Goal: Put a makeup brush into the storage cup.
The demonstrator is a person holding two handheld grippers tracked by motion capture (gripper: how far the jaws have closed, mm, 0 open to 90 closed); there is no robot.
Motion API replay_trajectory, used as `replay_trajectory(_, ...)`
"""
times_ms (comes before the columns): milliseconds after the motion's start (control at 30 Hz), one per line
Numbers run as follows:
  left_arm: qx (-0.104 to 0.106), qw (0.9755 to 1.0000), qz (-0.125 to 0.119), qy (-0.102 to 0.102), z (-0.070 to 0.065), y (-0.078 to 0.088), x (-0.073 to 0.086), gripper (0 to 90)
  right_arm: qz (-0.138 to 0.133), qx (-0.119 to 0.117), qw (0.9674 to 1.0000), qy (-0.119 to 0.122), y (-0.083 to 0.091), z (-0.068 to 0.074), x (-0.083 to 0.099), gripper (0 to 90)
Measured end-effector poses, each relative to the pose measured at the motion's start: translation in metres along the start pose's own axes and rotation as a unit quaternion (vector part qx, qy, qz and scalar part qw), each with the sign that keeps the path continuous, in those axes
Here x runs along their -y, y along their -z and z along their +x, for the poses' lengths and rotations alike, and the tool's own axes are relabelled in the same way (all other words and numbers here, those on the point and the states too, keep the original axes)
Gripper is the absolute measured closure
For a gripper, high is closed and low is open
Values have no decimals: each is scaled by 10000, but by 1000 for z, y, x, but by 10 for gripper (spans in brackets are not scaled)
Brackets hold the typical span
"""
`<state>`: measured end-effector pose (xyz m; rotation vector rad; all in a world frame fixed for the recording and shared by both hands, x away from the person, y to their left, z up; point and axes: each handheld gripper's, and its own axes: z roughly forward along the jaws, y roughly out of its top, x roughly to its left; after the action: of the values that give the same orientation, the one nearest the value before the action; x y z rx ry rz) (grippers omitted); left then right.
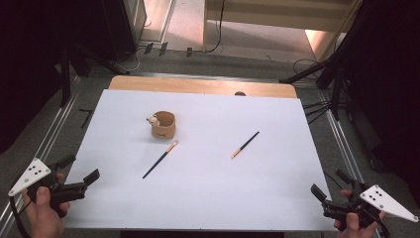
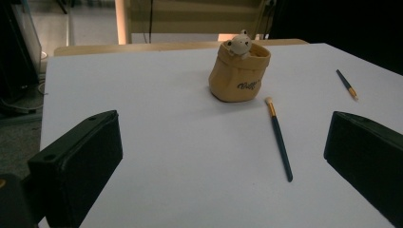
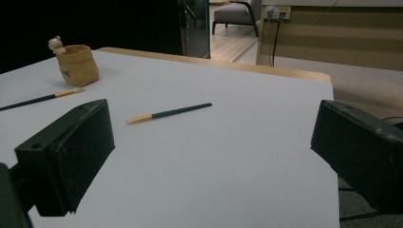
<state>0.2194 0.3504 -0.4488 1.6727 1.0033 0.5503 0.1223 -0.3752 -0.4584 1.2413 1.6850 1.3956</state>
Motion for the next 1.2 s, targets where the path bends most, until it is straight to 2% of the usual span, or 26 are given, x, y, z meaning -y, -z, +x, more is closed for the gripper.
replay_trajectory(167,45,10000,23,11,-4,-1,-8,0,12,-15,10000,24,0,1,0,12)
replay_trajectory(333,99,9998,123,-121,-5,-7,-21,0,25,-24,10000,64,0,3,0,12)
replay_trajectory(467,156,9997,153,-111,-7,-12,-31,0,12,-6,10000,96,1,4,-1,12)
replay_trajectory(733,308,9982,375,-357,-17,-24,-51,0,111,-31,9998,134,-1,9,2,12)
replay_trajectory(833,362,9978,380,-408,-20,-28,-57,0,150,-23,9997,216,-1,12,3,12)
replay_trajectory(1200,462,9962,554,-495,-27,-43,-73,0,162,-49,9995,261,-3,14,4,12)
